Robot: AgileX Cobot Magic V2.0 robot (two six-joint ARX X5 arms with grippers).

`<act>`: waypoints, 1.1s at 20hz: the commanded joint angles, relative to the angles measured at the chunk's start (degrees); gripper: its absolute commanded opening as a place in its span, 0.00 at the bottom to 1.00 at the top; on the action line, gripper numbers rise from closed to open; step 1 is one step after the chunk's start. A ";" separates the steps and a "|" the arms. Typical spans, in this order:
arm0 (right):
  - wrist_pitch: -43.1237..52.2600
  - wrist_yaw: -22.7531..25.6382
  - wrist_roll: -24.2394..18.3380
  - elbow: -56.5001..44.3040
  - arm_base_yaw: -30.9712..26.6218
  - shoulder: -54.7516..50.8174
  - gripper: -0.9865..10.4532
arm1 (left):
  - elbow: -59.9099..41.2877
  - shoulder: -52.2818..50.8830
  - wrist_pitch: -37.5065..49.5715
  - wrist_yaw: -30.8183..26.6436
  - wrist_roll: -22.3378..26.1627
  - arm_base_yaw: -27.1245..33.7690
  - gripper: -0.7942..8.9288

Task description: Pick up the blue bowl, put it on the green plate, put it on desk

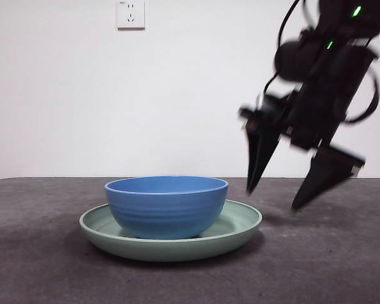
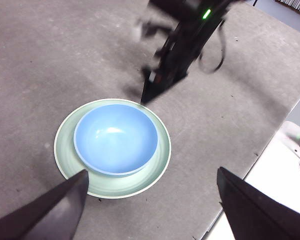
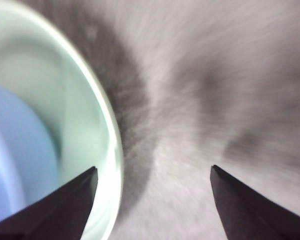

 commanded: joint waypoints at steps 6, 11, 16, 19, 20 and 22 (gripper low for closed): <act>-16.46 6.03 -5.88 1.31 0.39 -25.64 0.55 | 0.96 0.26 -2.03 0.07 -3.43 -0.31 0.50; -31.43 6.23 -9.86 1.27 0.52 -44.48 0.57 | 0.96 0.26 -3.15 0.07 -5.95 -0.31 0.50; -37.75 5.97 -12.04 1.16 0.52 -58.14 0.57 | 0.96 0.28 -2.80 0.07 -6.19 -0.31 0.50; -39.28 5.57 -12.04 1.16 0.52 -62.18 0.57 | 0.96 0.28 -2.23 0.07 -6.16 -0.31 0.50; -40.44 5.35 -11.98 1.16 0.52 -62.45 0.57 | 0.96 0.28 -2.27 0.07 -6.19 -0.31 0.50; -41.88 4.50 -11.61 1.16 0.52 -62.36 0.57 | 0.96 0.28 -2.29 0.07 -6.19 -0.31 0.50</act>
